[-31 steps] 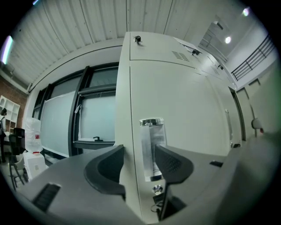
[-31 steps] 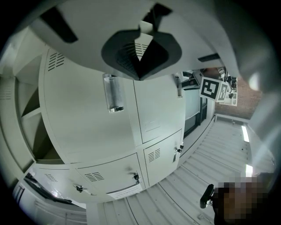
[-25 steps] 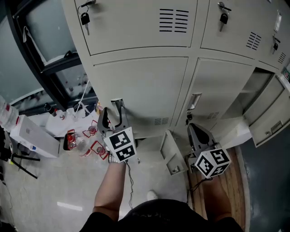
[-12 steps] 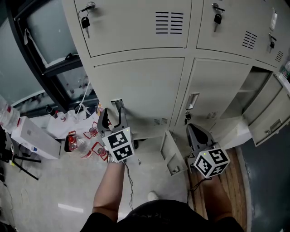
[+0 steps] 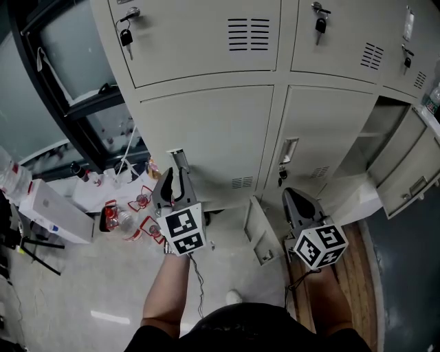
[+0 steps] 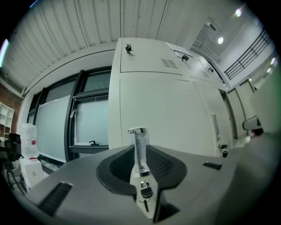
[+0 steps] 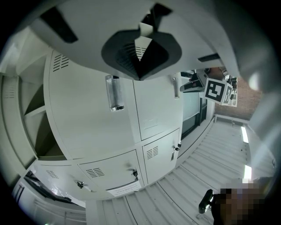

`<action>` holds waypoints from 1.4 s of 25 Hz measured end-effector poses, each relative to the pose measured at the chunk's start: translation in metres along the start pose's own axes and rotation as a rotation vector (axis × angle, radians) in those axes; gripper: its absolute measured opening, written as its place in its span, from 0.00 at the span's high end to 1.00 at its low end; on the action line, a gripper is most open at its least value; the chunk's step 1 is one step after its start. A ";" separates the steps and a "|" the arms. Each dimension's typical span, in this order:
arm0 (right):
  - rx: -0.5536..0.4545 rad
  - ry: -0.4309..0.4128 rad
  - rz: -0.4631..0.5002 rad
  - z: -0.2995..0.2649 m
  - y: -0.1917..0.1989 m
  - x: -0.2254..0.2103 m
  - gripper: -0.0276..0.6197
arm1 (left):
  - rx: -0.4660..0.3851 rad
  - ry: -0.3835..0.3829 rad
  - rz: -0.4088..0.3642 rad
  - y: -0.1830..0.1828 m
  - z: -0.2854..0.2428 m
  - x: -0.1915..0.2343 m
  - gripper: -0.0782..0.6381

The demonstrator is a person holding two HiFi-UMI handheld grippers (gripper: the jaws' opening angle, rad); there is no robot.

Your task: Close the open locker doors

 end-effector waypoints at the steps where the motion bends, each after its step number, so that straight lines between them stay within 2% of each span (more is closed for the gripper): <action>1: -0.001 0.002 -0.001 0.002 0.000 0.000 0.96 | -0.004 0.015 0.003 -0.001 0.002 -0.003 0.79; 3: -0.004 0.009 -0.001 0.006 -0.001 -0.002 0.96 | -0.014 0.041 0.008 -0.005 0.006 -0.010 0.86; 7: -0.011 0.028 -0.002 0.015 -0.003 -0.009 0.96 | -0.033 0.117 0.025 -0.012 0.011 -0.029 0.88; 15: -0.025 0.089 0.012 0.041 -0.010 -0.023 0.96 | -0.050 0.375 0.097 -0.025 0.024 -0.090 0.89; 28: -0.033 0.308 0.036 0.117 -0.019 -0.067 0.96 | -0.087 0.772 0.085 -0.048 0.052 -0.223 0.89; 35: -0.064 0.457 0.027 0.176 -0.026 -0.096 0.96 | -0.090 0.939 0.095 -0.055 0.075 -0.284 0.89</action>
Point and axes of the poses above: the fingertips, and each gripper's own axes: z backward along the fingers, x to its left, y out of its underside, the point moved 4 cm from there along z, backward along the fingers, and after that the axes turned 4 degrees about -z, right-handed, at the moved point
